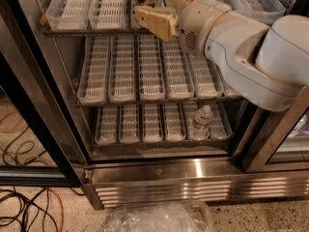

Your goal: Pick 7up can from top shelf of fridge

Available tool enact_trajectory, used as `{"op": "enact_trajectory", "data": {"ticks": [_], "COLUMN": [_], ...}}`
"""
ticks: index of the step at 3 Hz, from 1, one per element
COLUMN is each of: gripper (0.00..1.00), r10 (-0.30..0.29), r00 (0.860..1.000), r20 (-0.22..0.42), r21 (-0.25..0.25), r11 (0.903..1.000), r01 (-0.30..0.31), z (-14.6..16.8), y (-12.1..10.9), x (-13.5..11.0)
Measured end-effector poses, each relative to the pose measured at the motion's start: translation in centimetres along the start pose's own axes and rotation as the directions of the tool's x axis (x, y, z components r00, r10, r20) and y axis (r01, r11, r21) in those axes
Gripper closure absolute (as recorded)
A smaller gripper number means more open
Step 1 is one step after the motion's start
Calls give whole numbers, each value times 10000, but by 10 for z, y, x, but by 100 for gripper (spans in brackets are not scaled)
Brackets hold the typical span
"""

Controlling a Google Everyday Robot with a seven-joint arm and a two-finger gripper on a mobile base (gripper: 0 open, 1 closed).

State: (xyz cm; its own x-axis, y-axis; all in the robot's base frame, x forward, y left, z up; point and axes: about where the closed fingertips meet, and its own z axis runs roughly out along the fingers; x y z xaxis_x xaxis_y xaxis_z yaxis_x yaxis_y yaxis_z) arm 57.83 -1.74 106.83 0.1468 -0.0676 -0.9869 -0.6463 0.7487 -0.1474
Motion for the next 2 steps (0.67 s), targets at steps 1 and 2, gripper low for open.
{"op": "enact_trajectory", "data": {"ticks": [1,2], "gripper": [40,41], "r10": [153,245], "r00": [9999,9997], "r20": [18,59], "r21": [9,29], "r11": [9999,9997], "r01": [-153,-246], "z": [7,15], "y": [-2,-7], "x": [3,5]}}
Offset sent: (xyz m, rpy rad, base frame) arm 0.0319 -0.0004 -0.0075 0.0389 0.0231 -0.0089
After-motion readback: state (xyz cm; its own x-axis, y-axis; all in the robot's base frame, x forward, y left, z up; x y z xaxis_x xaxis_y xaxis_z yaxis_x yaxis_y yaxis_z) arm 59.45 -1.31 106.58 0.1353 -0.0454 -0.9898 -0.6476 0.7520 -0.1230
